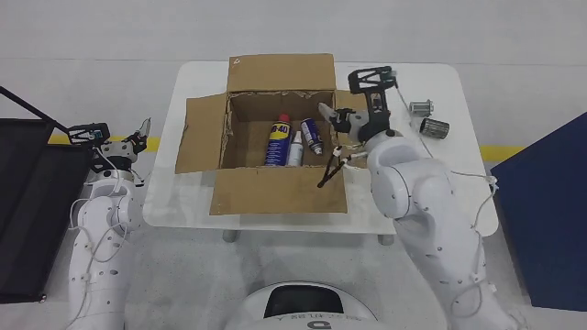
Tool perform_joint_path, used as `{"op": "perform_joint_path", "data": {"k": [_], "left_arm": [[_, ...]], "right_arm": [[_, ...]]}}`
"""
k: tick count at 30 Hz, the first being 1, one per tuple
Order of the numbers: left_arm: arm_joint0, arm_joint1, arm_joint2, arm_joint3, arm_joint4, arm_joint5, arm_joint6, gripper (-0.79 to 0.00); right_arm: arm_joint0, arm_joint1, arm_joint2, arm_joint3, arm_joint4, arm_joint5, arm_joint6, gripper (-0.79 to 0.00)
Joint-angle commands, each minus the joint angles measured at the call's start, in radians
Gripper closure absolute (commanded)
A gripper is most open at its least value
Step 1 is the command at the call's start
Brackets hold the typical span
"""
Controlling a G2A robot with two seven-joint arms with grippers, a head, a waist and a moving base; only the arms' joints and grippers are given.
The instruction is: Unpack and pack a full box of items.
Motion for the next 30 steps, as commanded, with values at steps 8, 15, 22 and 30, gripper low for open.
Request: {"op": "perform_joint_path", "data": {"k": [8, 15, 22, 30], "left_arm": [[0.000, 0.000, 0.000, 0.000, 0.000, 0.000, 0.000, -0.785], [0.000, 0.000, 0.000, 0.000, 0.000, 0.000, 0.000, -0.785], [0.000, 0.000, 0.000, 0.000, 0.000, 0.000, 0.000, -0.785], [0.000, 0.000, 0.000, 0.000, 0.000, 0.000, 0.000, -0.785]], "right_arm": [[-0.114, 0.013, 0.337, 0.017, 0.181, 0.000, -0.061, -0.785], [-0.114, 0.013, 0.337, 0.017, 0.181, 0.000, -0.061, -0.785], [-0.062, 0.018, 0.297, 0.184, 0.099, -0.051, -0.023, -0.785], [0.199, 0.019, 0.218, 0.614, 0.030, -0.200, 0.049, -0.785]]}}
